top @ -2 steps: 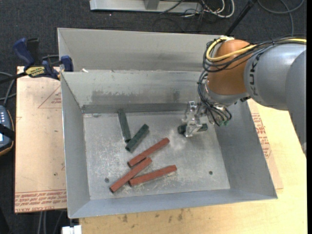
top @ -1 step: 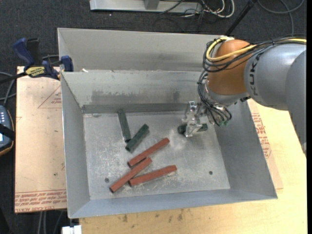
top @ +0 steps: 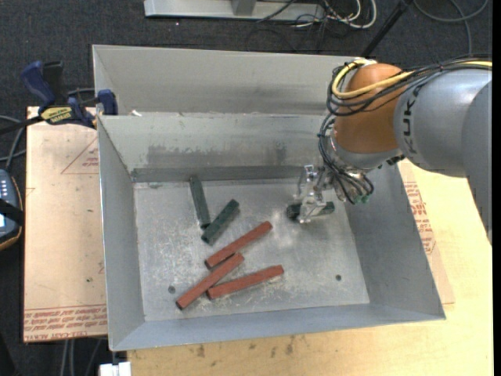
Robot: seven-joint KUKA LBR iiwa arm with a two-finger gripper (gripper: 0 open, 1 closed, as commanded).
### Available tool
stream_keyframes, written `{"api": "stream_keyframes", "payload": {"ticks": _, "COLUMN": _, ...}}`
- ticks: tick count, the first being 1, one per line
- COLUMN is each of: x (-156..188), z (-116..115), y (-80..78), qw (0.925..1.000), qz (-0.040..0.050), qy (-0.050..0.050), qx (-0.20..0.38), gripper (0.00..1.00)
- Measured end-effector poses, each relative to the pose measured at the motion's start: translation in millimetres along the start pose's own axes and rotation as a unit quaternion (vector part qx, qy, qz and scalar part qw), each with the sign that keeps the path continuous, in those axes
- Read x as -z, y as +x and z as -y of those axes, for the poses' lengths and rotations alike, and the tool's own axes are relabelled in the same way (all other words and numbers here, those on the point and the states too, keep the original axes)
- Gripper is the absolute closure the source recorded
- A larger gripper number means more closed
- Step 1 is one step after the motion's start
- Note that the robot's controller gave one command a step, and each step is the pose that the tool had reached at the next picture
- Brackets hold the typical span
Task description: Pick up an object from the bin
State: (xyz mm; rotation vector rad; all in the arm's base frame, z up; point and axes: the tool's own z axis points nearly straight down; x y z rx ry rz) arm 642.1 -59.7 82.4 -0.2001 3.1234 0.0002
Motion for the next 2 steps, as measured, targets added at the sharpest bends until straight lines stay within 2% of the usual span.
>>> {"api": "stream_keyframes", "payload": {"ticks": 1, "x": 35.0, "z": 6.4, "y": 1.8, "qw": 1.0, "qz": -0.0011, "qy": 0.0, "qx": 0.003, "gripper": 1.0}}
{"api": "stream_keyframes", "payload": {"ticks": 2, "x": 193.9, "z": -36.5, "y": -8.4, "qw": 0.9999, "qz": -0.0005, "qy": 0.0, "qx": 0.011, "gripper": 1.0}}
